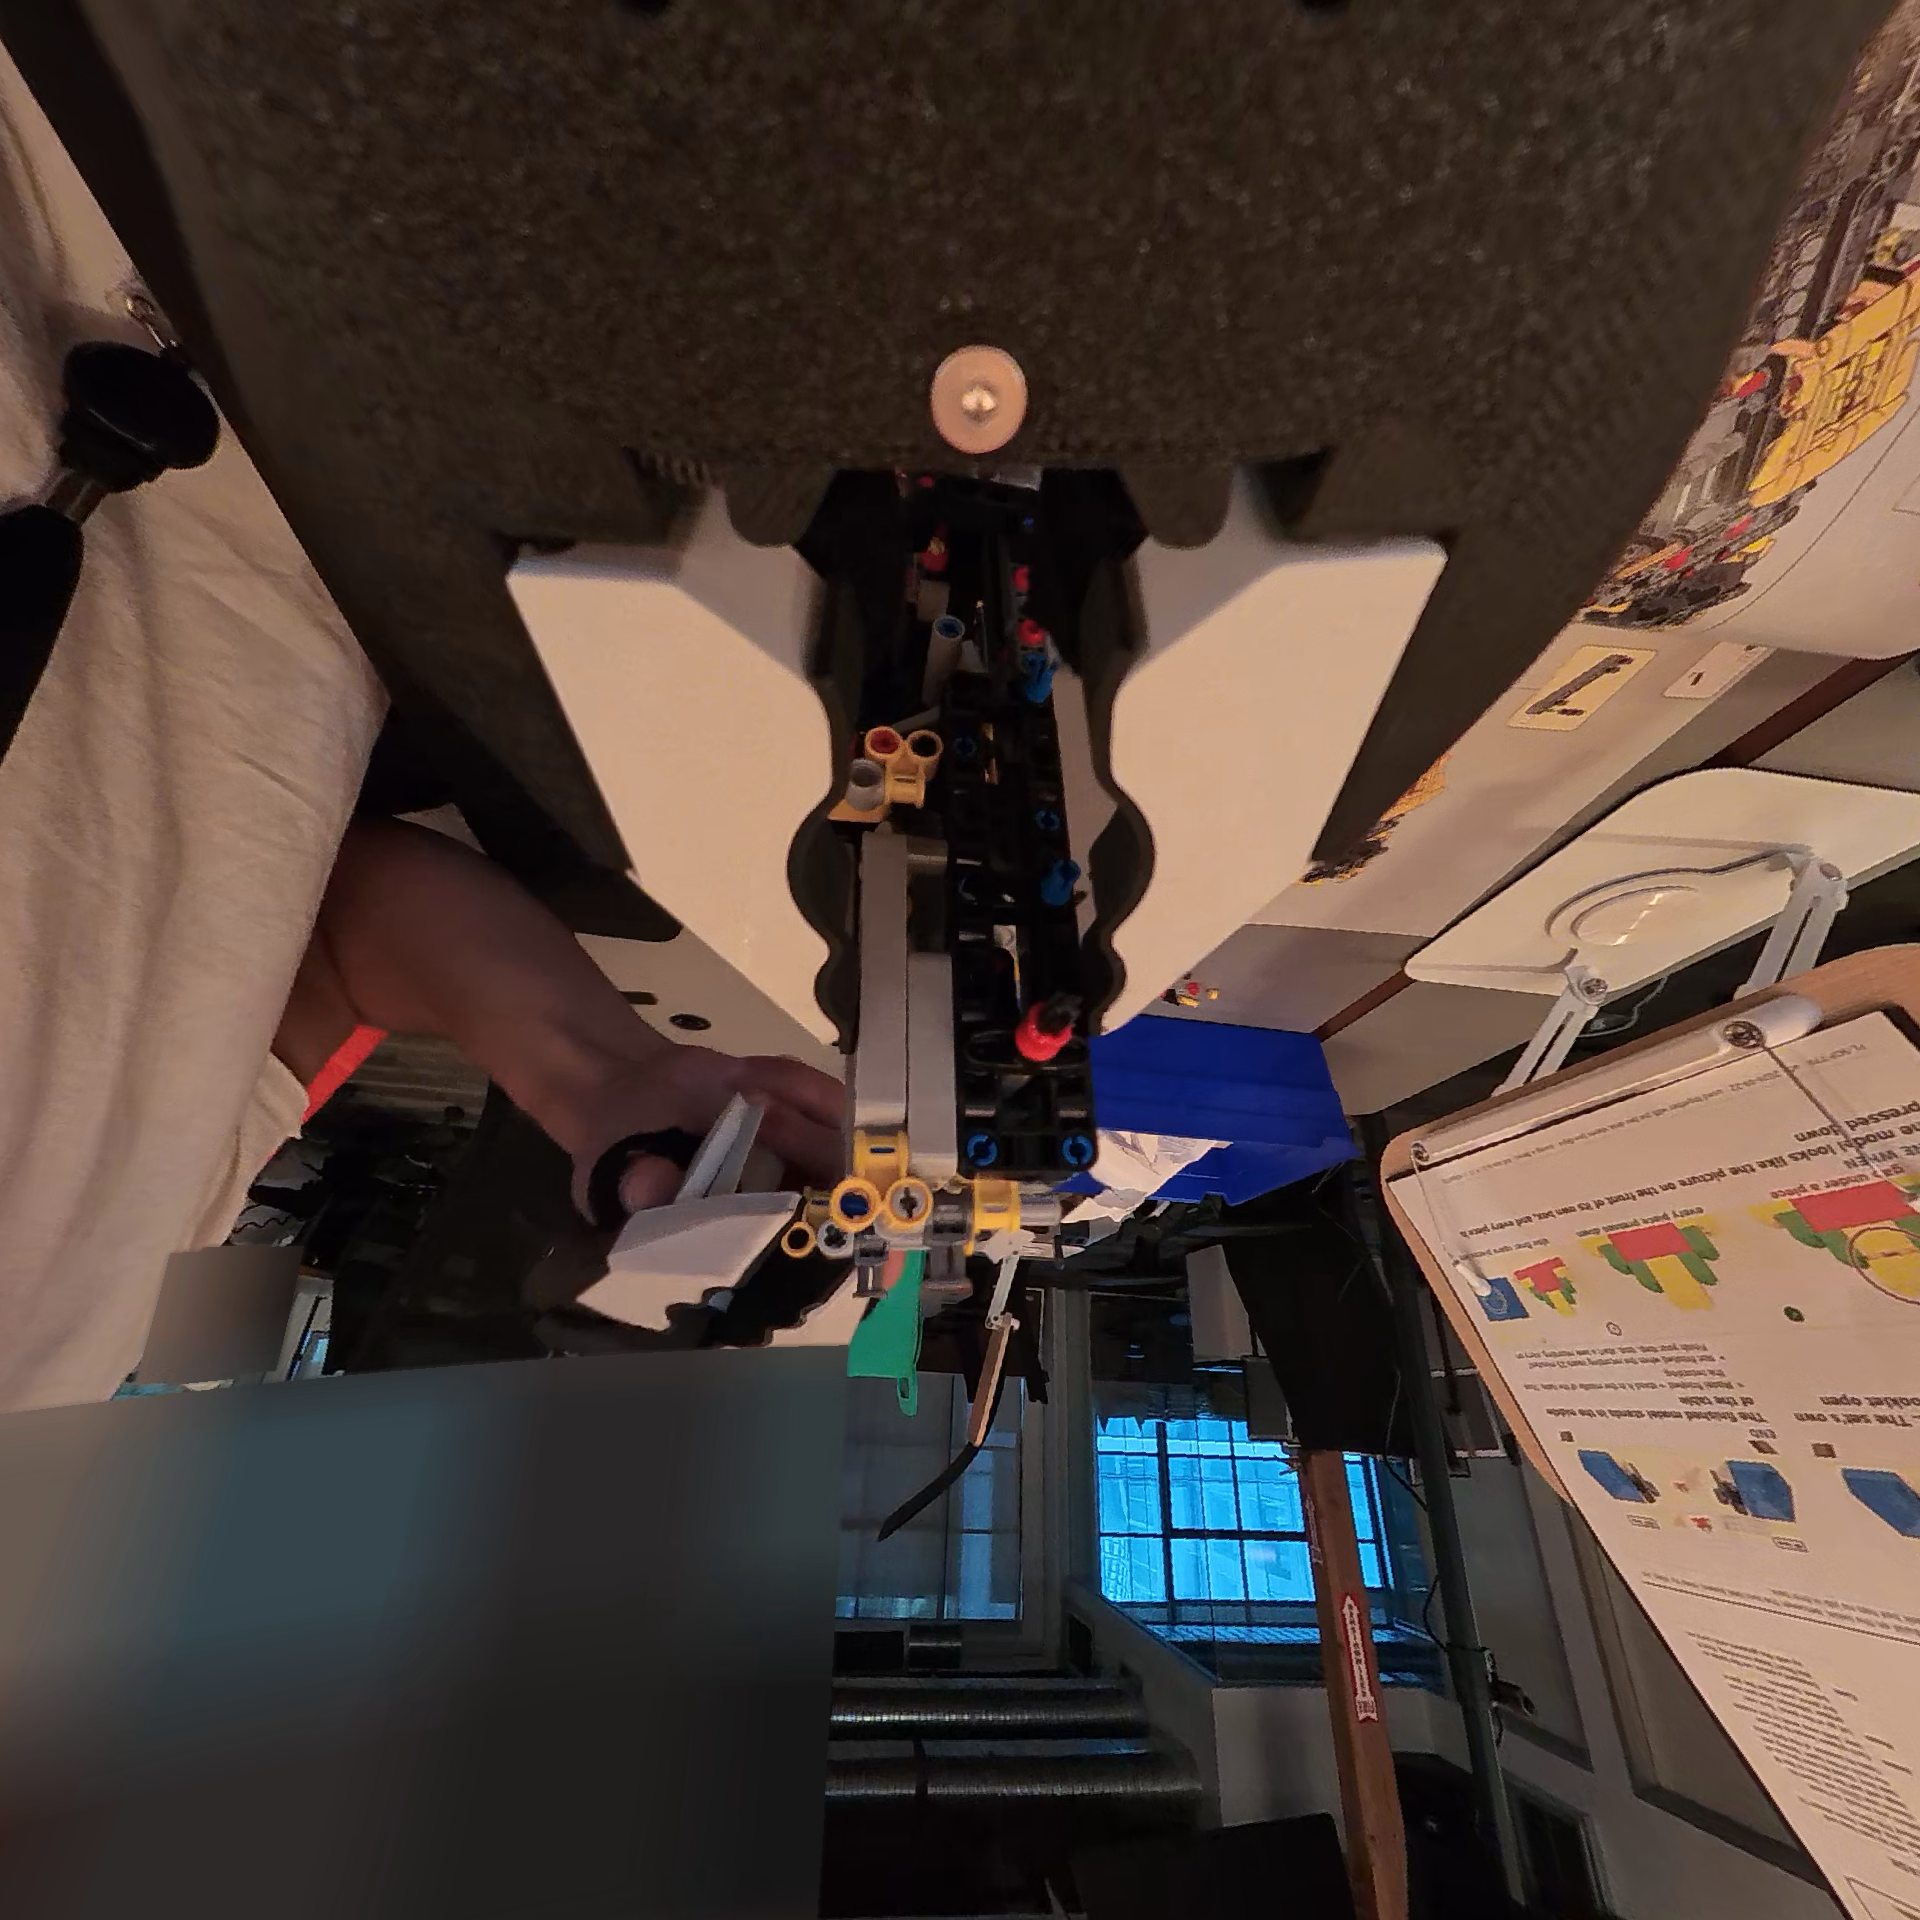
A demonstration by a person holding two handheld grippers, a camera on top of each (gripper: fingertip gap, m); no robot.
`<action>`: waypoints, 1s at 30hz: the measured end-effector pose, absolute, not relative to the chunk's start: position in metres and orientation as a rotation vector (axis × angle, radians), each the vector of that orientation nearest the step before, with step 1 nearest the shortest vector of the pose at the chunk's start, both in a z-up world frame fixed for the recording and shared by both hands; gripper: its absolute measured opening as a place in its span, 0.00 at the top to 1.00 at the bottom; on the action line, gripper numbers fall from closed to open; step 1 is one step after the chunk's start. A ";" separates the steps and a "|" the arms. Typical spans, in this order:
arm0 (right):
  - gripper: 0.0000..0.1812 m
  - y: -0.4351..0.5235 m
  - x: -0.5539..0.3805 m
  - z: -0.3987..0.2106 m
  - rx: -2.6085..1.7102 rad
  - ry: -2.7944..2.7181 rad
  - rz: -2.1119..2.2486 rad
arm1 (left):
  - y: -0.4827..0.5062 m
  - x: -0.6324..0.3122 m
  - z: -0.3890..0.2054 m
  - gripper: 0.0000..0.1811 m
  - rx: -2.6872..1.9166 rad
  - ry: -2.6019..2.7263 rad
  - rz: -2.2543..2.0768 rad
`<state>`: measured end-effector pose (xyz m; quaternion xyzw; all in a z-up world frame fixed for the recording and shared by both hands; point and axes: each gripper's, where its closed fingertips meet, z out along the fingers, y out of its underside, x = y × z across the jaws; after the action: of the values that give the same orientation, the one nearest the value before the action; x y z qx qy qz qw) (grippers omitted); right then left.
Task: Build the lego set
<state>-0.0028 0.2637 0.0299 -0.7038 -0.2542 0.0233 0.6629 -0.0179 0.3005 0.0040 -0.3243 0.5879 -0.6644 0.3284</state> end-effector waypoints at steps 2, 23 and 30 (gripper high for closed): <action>0.92 0.264 -0.004 0.030 -1.632 -0.512 0.155 | 0.301 -0.018 0.004 0.76 -0.847 1.535 -1.745; 0.69 0.260 -0.007 0.023 -1.607 -0.536 0.458 | 0.286 -0.025 0.006 0.76 -0.765 1.574 -1.778; 0.69 0.268 0.004 0.015 -1.603 -0.570 0.206 | 0.290 -0.024 0.006 0.76 -0.784 1.562 -1.791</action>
<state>0.0038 0.2677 0.0151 -0.7068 -0.2514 0.0908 0.6549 -0.0236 0.2895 0.0056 -0.2973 0.5925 -0.6796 0.3141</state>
